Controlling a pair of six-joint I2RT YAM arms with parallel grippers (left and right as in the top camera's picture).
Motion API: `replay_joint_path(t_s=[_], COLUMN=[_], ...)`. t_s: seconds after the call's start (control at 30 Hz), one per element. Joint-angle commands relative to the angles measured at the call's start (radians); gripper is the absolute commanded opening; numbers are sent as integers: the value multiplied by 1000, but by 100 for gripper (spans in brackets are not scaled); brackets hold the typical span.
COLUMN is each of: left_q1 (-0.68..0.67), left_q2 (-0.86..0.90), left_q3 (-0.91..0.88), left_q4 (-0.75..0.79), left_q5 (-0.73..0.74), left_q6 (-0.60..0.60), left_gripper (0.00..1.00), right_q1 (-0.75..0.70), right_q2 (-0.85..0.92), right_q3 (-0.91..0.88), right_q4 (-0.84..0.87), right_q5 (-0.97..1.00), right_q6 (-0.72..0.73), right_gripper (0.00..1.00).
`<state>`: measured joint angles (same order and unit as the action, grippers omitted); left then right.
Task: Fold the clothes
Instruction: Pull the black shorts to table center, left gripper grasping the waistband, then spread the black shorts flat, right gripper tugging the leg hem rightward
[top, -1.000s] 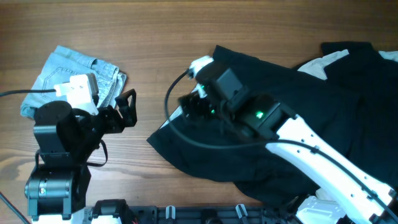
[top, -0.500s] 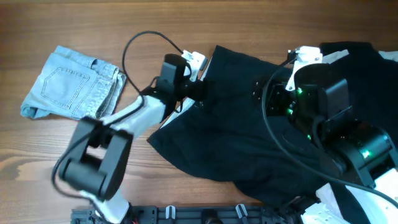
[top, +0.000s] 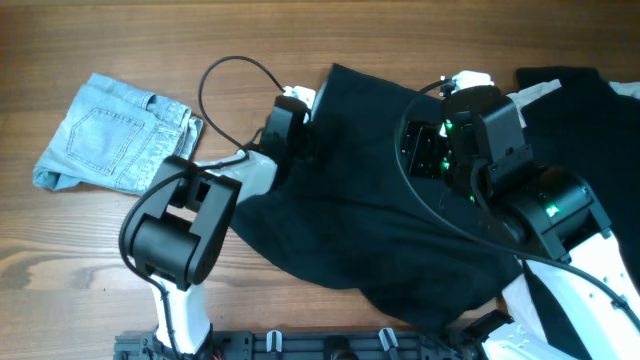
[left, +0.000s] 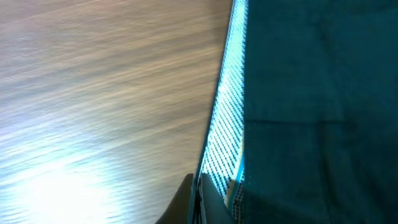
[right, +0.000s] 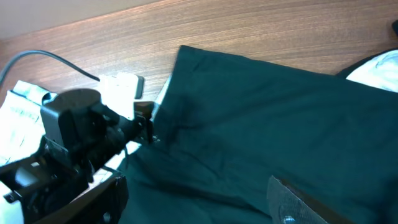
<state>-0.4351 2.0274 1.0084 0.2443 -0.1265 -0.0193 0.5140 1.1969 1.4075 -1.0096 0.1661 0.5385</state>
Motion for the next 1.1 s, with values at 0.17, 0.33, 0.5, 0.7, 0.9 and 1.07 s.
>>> replay_joint_path(t_s=[0.17,0.33,0.5,0.7,0.9,1.07], left_q1=[156,476,490,444,430,430], left_q2=[13,-28,-212,-416,-567,-567], left_q3=[44,58,58,58,58,58], left_q4=[-152,-227,-281,-461,-688,-729], left_q5=[-259,-79,124,164,164,163], left_q6=[-139,-176,-145,-145,-145,-145], left_gripper=[4,4,26,43,41,43], right_q1=[-2,-18,-159,-217,-419,-521], right_q2=[4,67,212,513,812,925], right_q3=[11,10,9,8,8,4], right_q4=[-13,-84,-75,34,119,196], right_q5=[49,74,11,-100,-209,-343], right_q6=[14,47,89,-130,-110,-147], right_gripper=[77,84,82,59,16,4])
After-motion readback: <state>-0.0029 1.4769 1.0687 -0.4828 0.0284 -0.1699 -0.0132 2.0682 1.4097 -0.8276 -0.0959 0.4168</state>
